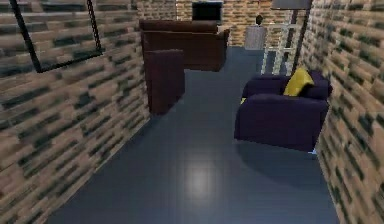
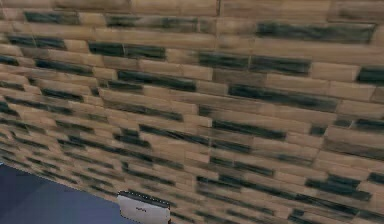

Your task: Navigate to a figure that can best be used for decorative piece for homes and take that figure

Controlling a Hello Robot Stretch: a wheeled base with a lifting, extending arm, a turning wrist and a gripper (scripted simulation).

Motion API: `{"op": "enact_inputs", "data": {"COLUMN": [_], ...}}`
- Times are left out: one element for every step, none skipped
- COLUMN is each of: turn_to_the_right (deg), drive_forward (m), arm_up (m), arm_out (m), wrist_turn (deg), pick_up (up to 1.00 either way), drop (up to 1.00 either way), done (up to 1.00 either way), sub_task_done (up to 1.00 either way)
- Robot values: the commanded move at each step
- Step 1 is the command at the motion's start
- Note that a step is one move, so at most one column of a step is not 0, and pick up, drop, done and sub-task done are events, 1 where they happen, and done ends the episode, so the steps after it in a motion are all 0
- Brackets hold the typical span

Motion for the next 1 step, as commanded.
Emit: {"op": "enact_inputs", "data": {"turn_to_the_right": [3.0], "drive_forward": [0.0], "arm_up": [0.0], "arm_out": [0.0], "wrist_turn": [0.0], "pick_up": [0.0], "drop": [0.0], "done": [0.0], "sub_task_done": [0.0]}}
